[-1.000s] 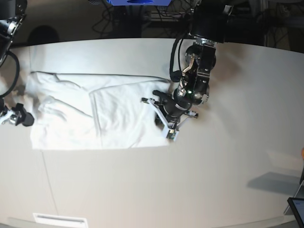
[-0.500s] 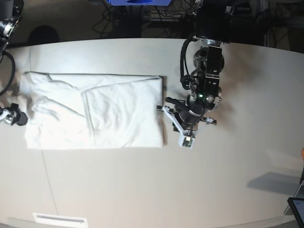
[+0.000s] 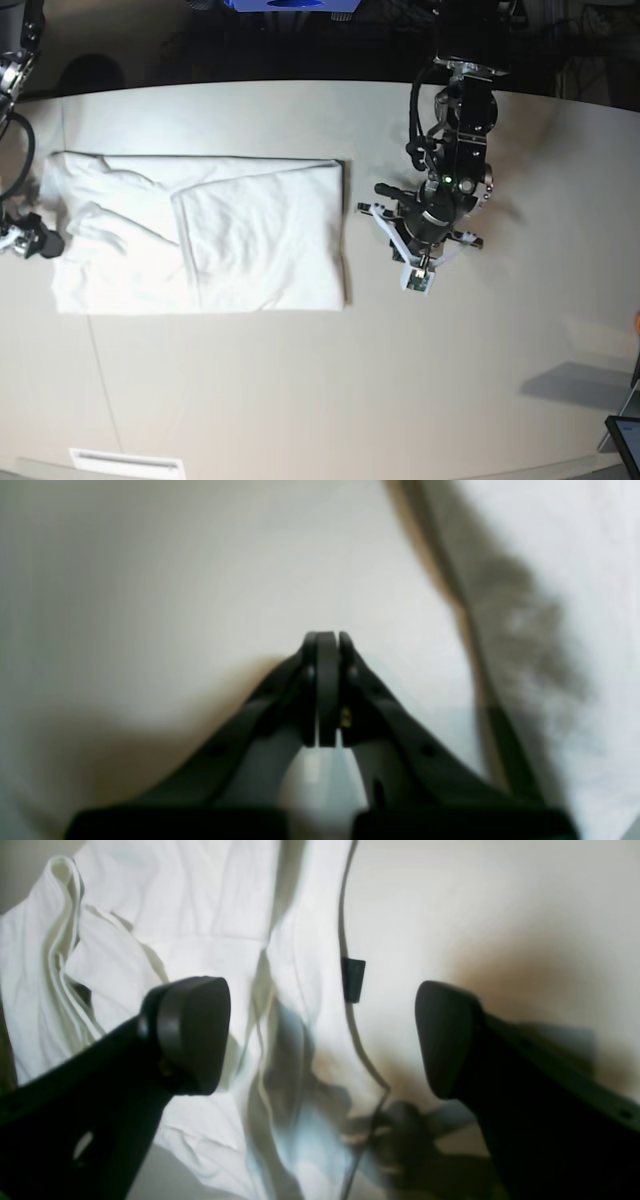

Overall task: Fold the T-shirt properly
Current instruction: 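Push the folded shirt edge with the left gripper to square the stack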

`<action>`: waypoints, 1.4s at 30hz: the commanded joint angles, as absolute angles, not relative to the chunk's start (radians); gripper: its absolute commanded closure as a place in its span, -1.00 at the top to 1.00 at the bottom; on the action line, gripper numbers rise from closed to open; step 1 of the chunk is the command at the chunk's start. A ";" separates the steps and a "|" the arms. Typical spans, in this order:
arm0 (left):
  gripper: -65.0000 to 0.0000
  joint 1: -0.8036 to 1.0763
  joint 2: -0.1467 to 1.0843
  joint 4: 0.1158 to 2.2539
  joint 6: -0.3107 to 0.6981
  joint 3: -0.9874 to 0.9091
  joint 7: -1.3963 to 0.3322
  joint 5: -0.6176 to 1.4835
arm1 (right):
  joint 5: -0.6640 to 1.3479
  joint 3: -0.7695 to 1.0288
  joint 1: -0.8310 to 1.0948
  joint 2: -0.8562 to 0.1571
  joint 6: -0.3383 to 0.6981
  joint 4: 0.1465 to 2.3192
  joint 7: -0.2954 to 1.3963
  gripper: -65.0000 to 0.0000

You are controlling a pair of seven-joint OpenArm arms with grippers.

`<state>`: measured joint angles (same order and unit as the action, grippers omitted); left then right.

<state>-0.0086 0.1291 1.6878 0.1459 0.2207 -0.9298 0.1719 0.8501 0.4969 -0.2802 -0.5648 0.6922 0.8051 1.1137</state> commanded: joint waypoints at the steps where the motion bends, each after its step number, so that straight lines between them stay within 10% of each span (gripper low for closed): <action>1: -1.00 -0.019 0.133 1.692 0.143 0.219 -0.915 0.174 | 0.854 0.501 -0.297 -0.585 0.698 0.809 1.113 0.71; 42: -1.00 -0.113 -0.016 1.489 0.145 0.323 -0.872 0.170 | 0.855 0.476 -0.191 -0.461 0.698 0.820 1.267 0.68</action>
<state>-0.0998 -0.0116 1.4803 0.1452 0.3233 -0.8696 0.1654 0.9779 0.4965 -0.2123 -0.4786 0.7338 0.8307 1.1309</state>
